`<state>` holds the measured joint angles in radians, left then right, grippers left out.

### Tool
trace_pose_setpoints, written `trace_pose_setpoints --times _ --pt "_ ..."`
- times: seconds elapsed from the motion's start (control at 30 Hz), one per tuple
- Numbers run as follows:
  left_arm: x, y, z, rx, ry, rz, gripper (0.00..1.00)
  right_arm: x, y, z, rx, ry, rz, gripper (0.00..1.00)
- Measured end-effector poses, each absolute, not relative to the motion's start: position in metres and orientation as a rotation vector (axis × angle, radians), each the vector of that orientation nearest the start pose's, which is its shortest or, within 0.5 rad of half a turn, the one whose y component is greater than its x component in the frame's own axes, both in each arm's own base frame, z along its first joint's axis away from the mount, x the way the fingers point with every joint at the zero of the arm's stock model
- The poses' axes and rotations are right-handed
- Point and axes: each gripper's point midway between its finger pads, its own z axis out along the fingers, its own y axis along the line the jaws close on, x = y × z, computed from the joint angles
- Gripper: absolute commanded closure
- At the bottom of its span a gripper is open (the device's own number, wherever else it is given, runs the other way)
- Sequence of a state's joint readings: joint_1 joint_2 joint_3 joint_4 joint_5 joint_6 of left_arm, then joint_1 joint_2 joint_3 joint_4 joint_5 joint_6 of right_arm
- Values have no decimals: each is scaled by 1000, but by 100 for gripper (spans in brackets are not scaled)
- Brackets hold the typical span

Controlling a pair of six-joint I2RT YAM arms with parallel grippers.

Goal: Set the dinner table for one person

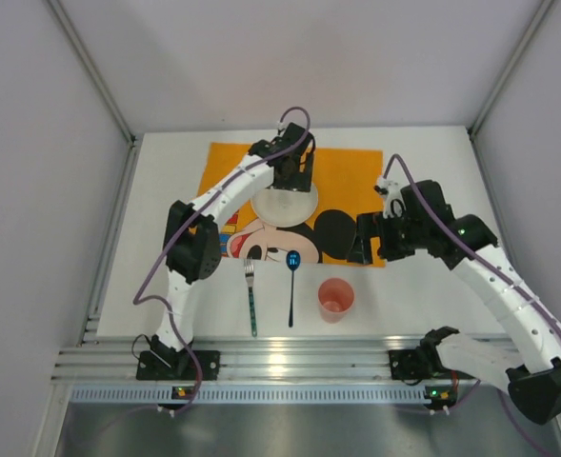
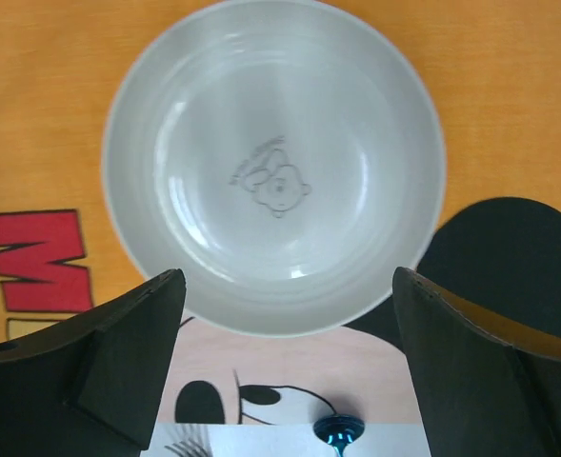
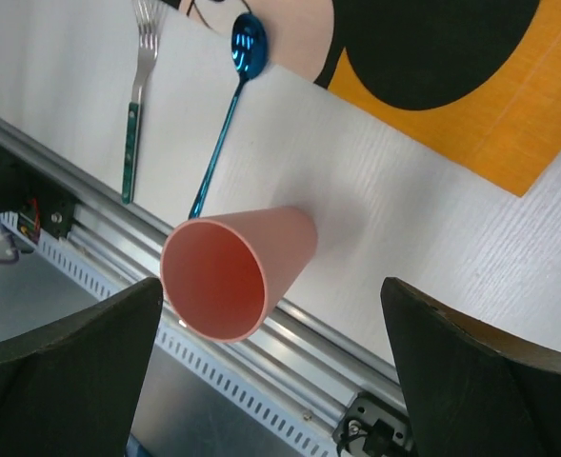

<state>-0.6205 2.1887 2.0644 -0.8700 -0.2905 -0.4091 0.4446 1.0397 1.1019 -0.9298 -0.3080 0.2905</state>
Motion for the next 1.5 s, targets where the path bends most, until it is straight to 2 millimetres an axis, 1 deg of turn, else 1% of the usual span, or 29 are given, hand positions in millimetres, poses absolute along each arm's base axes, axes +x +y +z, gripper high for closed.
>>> trace_pose_setpoints --times 0.07,0.13,0.23,0.33,0.43,0.47,0.5,0.57,0.6,0.67,0.7,0.73,0.77,0.83,0.9,0.97,1.0,1.03,1.07,1.13,1.17,1.2,1.27,1.33,1.4,1.43,1.5 --pt "452 -256 136 90 2496 -17 3 188 172 202 -371 2513 707 4" --pt "456 -235 142 23 2490 6 3 176 177 186 -407 2565 712 4" --pt "462 -205 151 -61 2474 34 4 159 181 164 -442 2645 707 7" --pt "460 -173 161 -132 2460 71 4 149 182 150 -454 2696 699 12" --pt "449 -143 167 -189 2458 102 4 143 184 141 -465 2723 697 20" --pt "444 -134 167 -205 2460 110 4 140 185 136 -473 2735 688 25" --pt "438 -126 167 -217 2465 119 4 139 185 132 -482 2744 681 39" --pt "428 -114 166 -236 2470 136 4 137 185 124 -491 2767 656 53" --pt "422 -109 165 -242 2475 144 4 137 185 121 -485 2776 640 64" --pt "413 -103 162 -246 2485 155 4 138 184 114 -471 2798 606 77" --pt "408 -100 161 -247 2491 163 4 140 183 111 -468 2803 587 90" --pt "405 -99 159 -247 2496 169 4 143 182 108 -462 2810 563 97" --pt "402 -97 158 -247 2498 174 4 145 181 105 -458 2816 541 100" --pt "396 -93 155 -247 2506 183 4 148 180 100 -449 2830 507 100" --pt "393 -90 152 -251 2514 191 4 152 178 102 -443 2839 468 100" --pt "392 -87 151 -255 2514 198 4 166 178 115 -440 2820 404 100" --pt "392 -85 151 -257 2514 203 4 180 178 131 -434 2803 343 100" --pt "393 -84 151 -258 2512 205 4 192 181 144 -434 2775 319 100" --pt "394 -84 151 -261 2509 204 4 213 186 165 -427 2732 277 100" --pt "396 -83 152 -266 2503 202 4 256 199 207 -394 2609 252 100" --pt "396 -83 152 -267 2500 200 4 276 202 224 -375 2555 239 100" --pt "397 -83 153 -269 2498 199 4 296 202 242 -350 2508 216 100" --pt "398 -82 153 -275 2493 196 5 334 193 264 -272 2443 167 100" --pt "399 -81 153 -278 2493 194 5 367 177 271 -183 2426 110 100" --pt "398 -81 153 -282 2496 185 5 403 154 267 -81 2431 34 100" --pt "398 -81 153 -282 2498 179 5 421 142 260 -28 2435 -2 100" --pt "395 -82 153 -280 2502 162 5 450 122 242 48 2460 -58 100"
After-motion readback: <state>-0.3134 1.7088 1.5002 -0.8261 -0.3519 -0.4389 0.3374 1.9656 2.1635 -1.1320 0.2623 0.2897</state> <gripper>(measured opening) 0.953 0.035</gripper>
